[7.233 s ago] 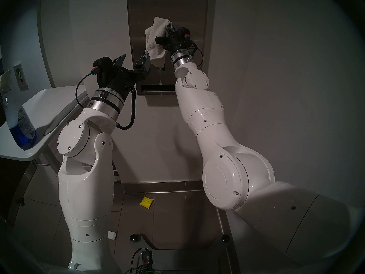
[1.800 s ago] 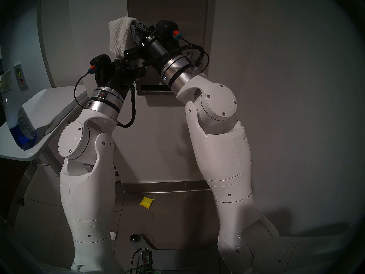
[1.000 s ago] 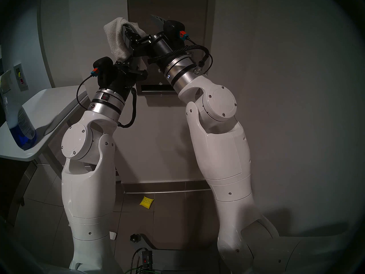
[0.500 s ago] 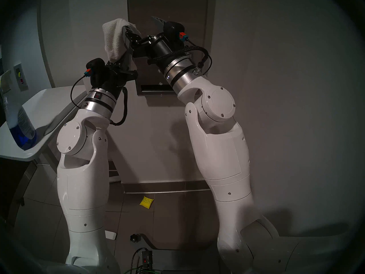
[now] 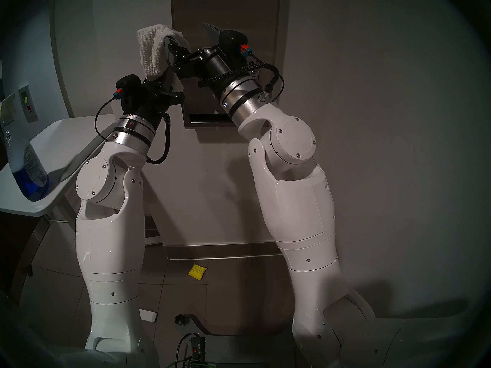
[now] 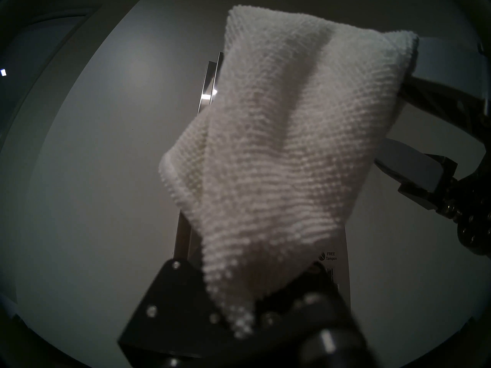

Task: Pick up the cloth and wipe the surface

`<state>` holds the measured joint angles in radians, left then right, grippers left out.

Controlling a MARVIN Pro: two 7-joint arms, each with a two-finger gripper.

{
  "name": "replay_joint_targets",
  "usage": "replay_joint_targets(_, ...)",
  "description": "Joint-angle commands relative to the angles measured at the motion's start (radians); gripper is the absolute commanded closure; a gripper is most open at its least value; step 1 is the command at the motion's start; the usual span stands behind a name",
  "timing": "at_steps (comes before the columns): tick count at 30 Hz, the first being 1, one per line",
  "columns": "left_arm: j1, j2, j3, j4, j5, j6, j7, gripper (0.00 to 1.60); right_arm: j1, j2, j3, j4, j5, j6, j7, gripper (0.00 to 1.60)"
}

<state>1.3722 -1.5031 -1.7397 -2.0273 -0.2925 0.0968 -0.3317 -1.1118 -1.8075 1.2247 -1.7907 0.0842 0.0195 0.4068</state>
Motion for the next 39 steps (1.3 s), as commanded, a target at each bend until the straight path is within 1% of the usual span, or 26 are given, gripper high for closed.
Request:
replay_joint_targets(1, -0.036, 0.005, -0.002, -0.019, 0.005, -0.010, 0.005, 1.60, -0.011, 0.018, -0.020, -0.068, 0.009, -0.014, -0.007, 0.00)
replay_joint_targets(2, -0.036, 0.005, -0.002, -0.019, 0.005, -0.010, 0.005, 1.60, -0.011, 0.018, -0.020, -0.068, 0.009, -0.014, -0.007, 0.00)
replay_joint_targets(7, -0.029, 0.004, 0.002, -0.020, 0.007, -0.013, 0.004, 1.60, -0.072, 0.068, -0.043, -0.138, 0.046, -0.016, -0.051, 0.00)
replay_joint_targets(10, -0.028, 0.003, 0.007, -0.021, 0.007, -0.013, 0.004, 1.60, -0.114, 0.100, -0.057, -0.165, 0.096, -0.036, -0.084, 0.00)
replay_joint_targets(14, -0.023, 0.001, 0.017, -0.028, 0.009, -0.011, 0.005, 1.60, -0.174, 0.139, -0.067, -0.220, 0.140, -0.049, -0.115, 0.00)
replay_joint_targets(15, -0.021, 0.001, 0.019, -0.031, 0.009, -0.011, 0.005, 1.60, -0.171, 0.134, -0.064, -0.201, 0.150, -0.068, -0.108, 0.00)
replay_joint_targets(16, -0.020, 0.001, 0.021, -0.033, 0.010, -0.010, 0.007, 1.60, -0.193, 0.148, -0.070, -0.235, 0.153, -0.051, -0.120, 0.00)
replay_joint_targets(17, -0.017, 0.002, 0.022, -0.035, 0.010, -0.011, 0.008, 1.60, -0.207, 0.156, -0.071, -0.249, 0.164, -0.035, -0.112, 0.00)
replay_joint_targets(19, -0.014, 0.002, 0.022, -0.038, 0.010, -0.011, 0.009, 1.60, -0.220, 0.161, -0.073, -0.256, 0.167, -0.036, -0.116, 0.00)
replay_joint_targets(22, -0.001, 0.006, 0.016, -0.050, 0.010, -0.008, 0.011, 1.60, -0.258, 0.179, -0.073, -0.281, 0.196, -0.038, -0.153, 0.00)
replay_joint_targets(24, 0.009, 0.008, 0.012, -0.058, 0.009, -0.007, 0.012, 1.60, -0.284, 0.189, -0.069, -0.298, 0.197, -0.040, -0.157, 0.00)
replay_joint_targets(25, 0.015, 0.009, 0.008, -0.065, 0.008, -0.006, 0.013, 1.60, -0.309, 0.198, -0.069, -0.314, 0.192, -0.057, -0.183, 0.00)
replay_joint_targets(27, 0.017, 0.010, 0.006, -0.068, 0.007, -0.004, 0.014, 1.60, -0.320, 0.203, -0.067, -0.320, 0.195, -0.065, -0.192, 0.00)
replay_joint_targets(30, 0.022, 0.012, -0.002, -0.074, 0.005, -0.002, 0.015, 1.60, -0.348, 0.214, -0.056, -0.335, 0.172, -0.114, -0.230, 0.00)
replay_joint_targets(31, 0.023, 0.013, -0.003, -0.075, 0.005, -0.001, 0.015, 1.60, -0.355, 0.215, -0.046, -0.336, 0.150, -0.139, -0.228, 0.00)
replay_joint_targets(33, 0.025, 0.015, -0.005, -0.078, 0.003, 0.001, 0.013, 1.60, -0.368, 0.217, -0.026, -0.337, 0.141, -0.170, -0.248, 0.00)
replay_joint_targets(34, 0.026, 0.016, -0.006, -0.078, 0.002, 0.002, 0.013, 1.60, -0.372, 0.216, -0.015, -0.337, 0.140, -0.178, -0.250, 0.00)
replay_joint_targets(35, 0.027, 0.017, -0.007, -0.080, 0.000, 0.004, 0.011, 1.60, -0.371, 0.213, -0.004, -0.333, 0.130, -0.204, -0.251, 0.00)
replay_joint_targets(36, 0.028, 0.018, -0.007, -0.081, -0.002, 0.005, 0.010, 1.60, -0.367, 0.213, 0.004, -0.336, 0.127, -0.197, -0.249, 0.00)
replay_joint_targets(37, 0.029, 0.018, -0.007, -0.083, -0.003, 0.007, 0.009, 1.60, -0.358, 0.214, 0.008, -0.327, 0.125, -0.226, -0.251, 0.00)
replay_joint_targets(39, 0.031, 0.018, -0.005, -0.087, -0.005, 0.010, 0.007, 1.60, -0.342, 0.213, 0.018, -0.317, 0.115, -0.243, -0.251, 0.00)
